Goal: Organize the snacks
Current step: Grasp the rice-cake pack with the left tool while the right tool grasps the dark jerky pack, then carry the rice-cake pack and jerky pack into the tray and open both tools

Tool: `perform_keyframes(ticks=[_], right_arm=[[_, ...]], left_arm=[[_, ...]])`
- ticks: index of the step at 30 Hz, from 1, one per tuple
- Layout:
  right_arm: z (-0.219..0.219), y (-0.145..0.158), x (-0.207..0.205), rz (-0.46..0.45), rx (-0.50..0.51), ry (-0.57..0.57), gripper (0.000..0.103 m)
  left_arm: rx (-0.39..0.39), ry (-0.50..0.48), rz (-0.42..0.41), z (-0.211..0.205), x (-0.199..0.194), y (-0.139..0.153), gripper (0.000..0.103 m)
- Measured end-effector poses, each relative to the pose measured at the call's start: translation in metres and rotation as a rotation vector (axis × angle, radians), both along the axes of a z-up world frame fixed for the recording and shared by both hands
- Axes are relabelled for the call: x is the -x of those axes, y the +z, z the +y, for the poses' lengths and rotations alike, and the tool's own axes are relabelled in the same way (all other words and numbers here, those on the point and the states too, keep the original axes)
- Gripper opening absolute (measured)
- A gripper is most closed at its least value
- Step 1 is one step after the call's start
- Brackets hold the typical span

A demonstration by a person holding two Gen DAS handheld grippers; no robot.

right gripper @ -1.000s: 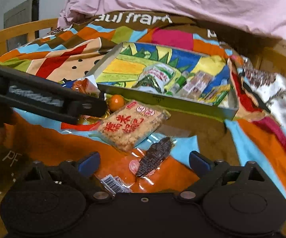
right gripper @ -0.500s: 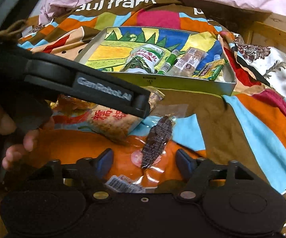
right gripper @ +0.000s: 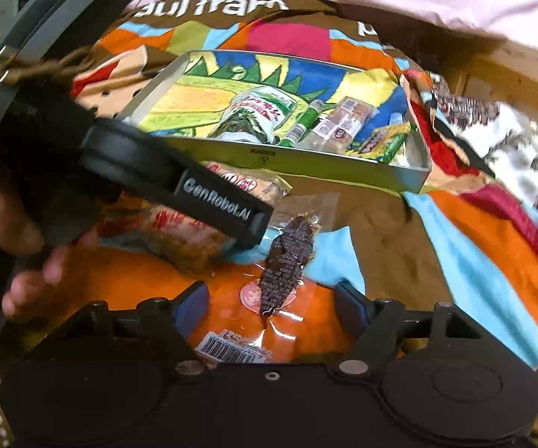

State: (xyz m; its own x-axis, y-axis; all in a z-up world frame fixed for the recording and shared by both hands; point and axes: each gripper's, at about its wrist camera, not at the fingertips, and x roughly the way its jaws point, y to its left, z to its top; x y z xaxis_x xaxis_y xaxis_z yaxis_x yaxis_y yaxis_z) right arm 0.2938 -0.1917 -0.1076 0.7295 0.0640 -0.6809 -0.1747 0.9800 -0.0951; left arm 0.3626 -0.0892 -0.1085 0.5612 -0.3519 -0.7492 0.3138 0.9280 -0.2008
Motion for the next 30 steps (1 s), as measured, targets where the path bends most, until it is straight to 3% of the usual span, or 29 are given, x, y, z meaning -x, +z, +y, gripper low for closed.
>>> perform_keyframes(ticks=[3,10,24,30], right_arm=[[-0.003,0.001,-0.004,-0.003,-0.009,-0.009,0.059],[-0.004,0.005,-0.001,-0.007,0.018,-0.011,0.052],[0.032,-0.016,0.018,-0.195,0.421,0.142,0.045],[0.036,-0.015,0.024,-0.273,0.5,0.141,0.044]], left_arm=[[-0.019,0.008,0.004,-0.004,-0.002,-0.001,0.078],[-0.003,0.066,0.036,0.0,0.002,0.006,0.075],[0.005,0.135,-0.025,0.01,0.034,0.043,0.075],[0.021,0.151,-0.076,0.015,0.045,0.064,0.075]])
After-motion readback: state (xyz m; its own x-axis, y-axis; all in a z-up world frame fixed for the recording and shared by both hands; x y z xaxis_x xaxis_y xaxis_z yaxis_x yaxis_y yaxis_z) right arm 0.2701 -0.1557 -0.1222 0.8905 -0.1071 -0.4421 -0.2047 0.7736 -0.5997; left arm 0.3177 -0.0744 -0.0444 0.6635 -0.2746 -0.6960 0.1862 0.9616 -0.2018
